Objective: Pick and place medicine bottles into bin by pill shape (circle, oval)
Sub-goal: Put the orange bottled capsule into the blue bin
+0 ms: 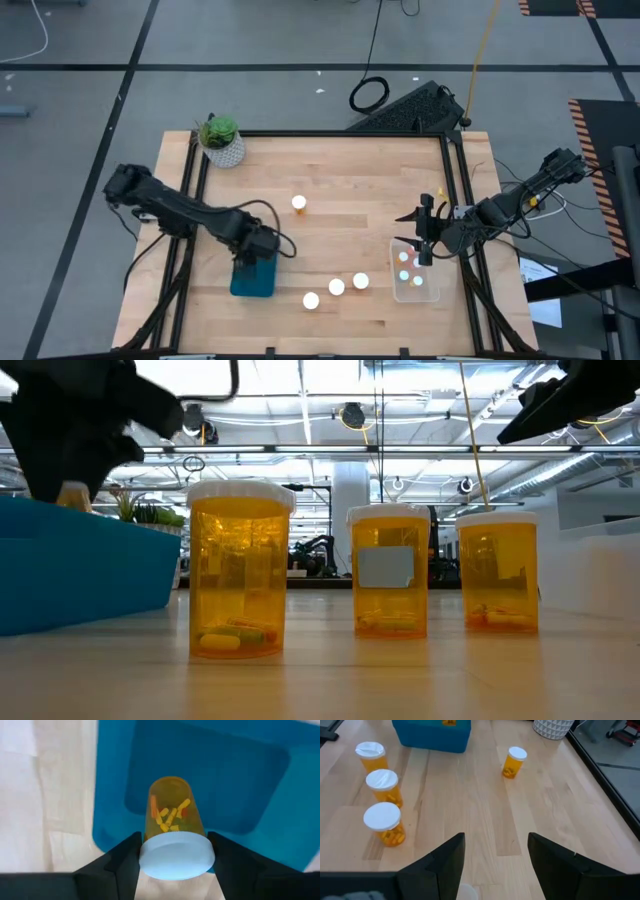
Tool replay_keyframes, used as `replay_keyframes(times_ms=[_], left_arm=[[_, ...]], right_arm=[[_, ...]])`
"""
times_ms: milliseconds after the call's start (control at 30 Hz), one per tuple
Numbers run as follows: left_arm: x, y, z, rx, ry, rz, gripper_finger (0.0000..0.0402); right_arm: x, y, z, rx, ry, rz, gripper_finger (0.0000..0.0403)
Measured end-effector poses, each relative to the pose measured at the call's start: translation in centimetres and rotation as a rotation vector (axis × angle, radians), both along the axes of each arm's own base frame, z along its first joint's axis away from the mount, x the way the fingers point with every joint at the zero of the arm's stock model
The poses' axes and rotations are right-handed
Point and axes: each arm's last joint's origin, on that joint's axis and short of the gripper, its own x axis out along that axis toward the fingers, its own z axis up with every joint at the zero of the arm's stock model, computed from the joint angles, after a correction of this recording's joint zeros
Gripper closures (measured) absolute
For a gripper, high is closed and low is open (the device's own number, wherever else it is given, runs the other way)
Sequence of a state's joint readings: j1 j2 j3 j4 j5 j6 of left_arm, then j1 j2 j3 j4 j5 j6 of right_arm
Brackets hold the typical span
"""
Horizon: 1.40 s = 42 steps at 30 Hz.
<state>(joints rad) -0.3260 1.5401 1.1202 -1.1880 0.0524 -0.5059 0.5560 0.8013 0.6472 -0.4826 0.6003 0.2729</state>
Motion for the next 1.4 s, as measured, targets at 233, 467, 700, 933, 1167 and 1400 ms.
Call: replay_keyframes(times_ms=[233, 467, 700, 933, 1167, 1400], left_arm=[[1.6, 1.2, -2.4, -0.014, 0.098, -0.015, 0.0186], [2.0, 1.7, -3.5, 0.010, 0.147, 0.010, 0.0180], [1.9, 1.8, -3.7, 0.051, 0.170, 0.031, 0.0128], [1.5, 1.4, -2.6, 0.047, 0.184, 0.042, 0.0096], [1.9, 0.4, 1.4, 0.085, 0.012, -0.005, 0.0094], [1.3, 0.2, 4.8, 0.288, -0.236, -0.060, 0.0117]], right_arm=[[0.0, 0.0, -0.1, -0.002, 0.008, 0.000, 0.0191], [-0.1, -0.1, -0.2, -0.009, 0.023, 0.001, 0.0191], [-0.1, 0.0, -0.2, 0.004, 0.030, 0.018, 0.0191], [-0.1, 0.0, -0.2, 0.009, 0.029, 0.016, 0.0191], [-0.1, 0.0, -0.2, 0.074, 0.017, -0.028, 0.0191], [0.1, 0.2, -0.1, 0.117, -0.008, -0.046, 0.0191]])
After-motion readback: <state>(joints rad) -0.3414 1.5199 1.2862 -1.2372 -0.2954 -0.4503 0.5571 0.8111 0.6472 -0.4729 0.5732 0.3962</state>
